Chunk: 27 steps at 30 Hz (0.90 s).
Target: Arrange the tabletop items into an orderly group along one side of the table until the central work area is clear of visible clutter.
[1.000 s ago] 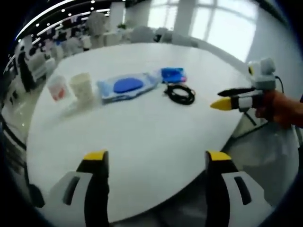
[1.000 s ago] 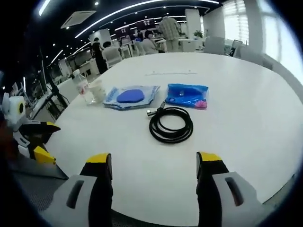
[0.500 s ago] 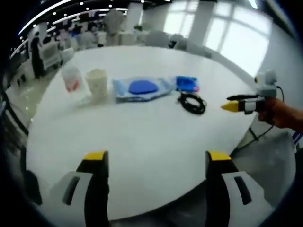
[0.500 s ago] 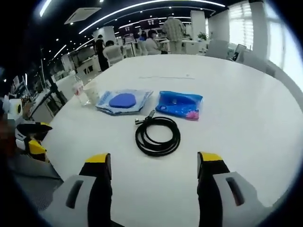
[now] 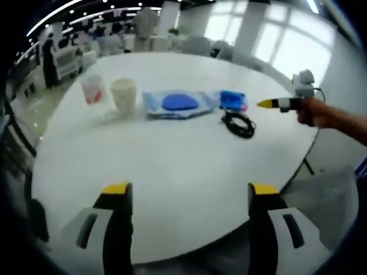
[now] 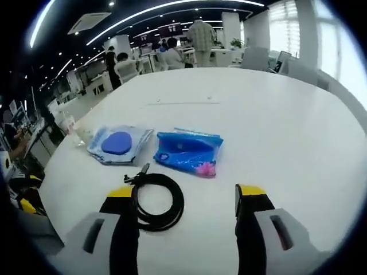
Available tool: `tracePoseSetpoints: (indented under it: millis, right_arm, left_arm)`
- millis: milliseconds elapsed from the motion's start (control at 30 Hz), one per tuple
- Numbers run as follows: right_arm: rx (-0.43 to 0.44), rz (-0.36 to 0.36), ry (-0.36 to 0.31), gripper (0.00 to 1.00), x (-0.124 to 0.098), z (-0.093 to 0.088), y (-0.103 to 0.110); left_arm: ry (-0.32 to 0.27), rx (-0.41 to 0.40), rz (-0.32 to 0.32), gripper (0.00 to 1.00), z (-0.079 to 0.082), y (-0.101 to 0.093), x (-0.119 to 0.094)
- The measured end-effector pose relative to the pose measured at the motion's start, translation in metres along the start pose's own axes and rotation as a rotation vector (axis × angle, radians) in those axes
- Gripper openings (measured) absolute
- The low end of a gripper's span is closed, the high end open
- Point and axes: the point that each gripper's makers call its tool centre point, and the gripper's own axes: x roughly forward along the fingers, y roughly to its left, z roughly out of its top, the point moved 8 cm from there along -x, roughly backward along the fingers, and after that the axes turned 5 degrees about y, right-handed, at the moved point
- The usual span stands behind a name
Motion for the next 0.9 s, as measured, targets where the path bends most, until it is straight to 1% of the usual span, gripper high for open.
tracePoseSetpoints:
  millis: [167,200,267,367,400,433,467,567,600,700,733,800,833,867,900]
  right_arm:
    - [0.016,0.003,-0.004,0.65,0.014,0.009,-0.004]
    - [0.016,-0.001,0.004,0.64,0.025,0.013,-0.007]
    - [0.023,-0.008,0.017,0.62,0.038,0.015,-0.012]
    - [0.053,-0.017,0.021,0.57,0.048,0.016,-0.019]
    - [0.06,-0.023,0.024,0.55,0.045,0.016,-0.017]
    - [0.068,-0.03,0.029,0.53,0.047,0.015,-0.019]
    - [0.08,-0.032,0.032,0.47,0.056,0.017,-0.027]
    - [0.117,-0.06,0.025,0.26,0.063,0.017,-0.038]
    - [0.125,-0.061,0.022,0.24,0.066,0.018,-0.04]
    - [0.144,-0.061,0.027,0.25,0.072,0.02,-0.042]
    - [0.143,-0.064,0.033,0.23,0.061,0.019,-0.032]
    - [0.129,-0.076,0.047,0.18,0.053,0.02,-0.025]
    - [0.123,-0.083,0.055,0.14,0.051,0.019,-0.024]
    - [0.125,-0.078,0.059,0.11,0.065,0.022,-0.037]
    - [0.123,-0.076,0.062,0.1,0.066,0.022,-0.037]
  left_arm:
    - [-0.011,-0.014,0.005,0.79,0.001,0.002,0.0]
    - [-0.008,-0.023,0.012,0.79,0.0,0.004,0.001]
    - [-0.008,-0.03,0.017,0.79,-0.001,0.004,0.001]
    - [-0.005,-0.043,0.024,0.79,-0.001,0.008,0.003]
    - [-0.003,-0.046,0.027,0.78,-0.002,0.008,0.003]
    - [-0.002,-0.048,0.028,0.78,-0.002,0.008,0.003]
    - [-0.001,-0.05,0.029,0.78,-0.002,0.008,0.003]
    - [-0.001,-0.053,0.033,0.78,-0.001,0.008,0.003]
    - [-0.002,-0.052,0.033,0.78,-0.001,0.008,0.003]
    - [-0.007,-0.05,0.031,0.78,0.0,0.008,0.003]
    - [-0.004,-0.048,0.031,0.78,0.0,0.008,0.004]
    - [0.009,-0.041,0.034,0.77,-0.001,0.008,0.005]
    - [0.011,-0.04,0.034,0.77,-0.001,0.008,0.006]
    - [0.01,-0.04,0.033,0.77,-0.001,0.008,0.005]
    - [0.01,-0.041,0.033,0.77,-0.001,0.008,0.005]
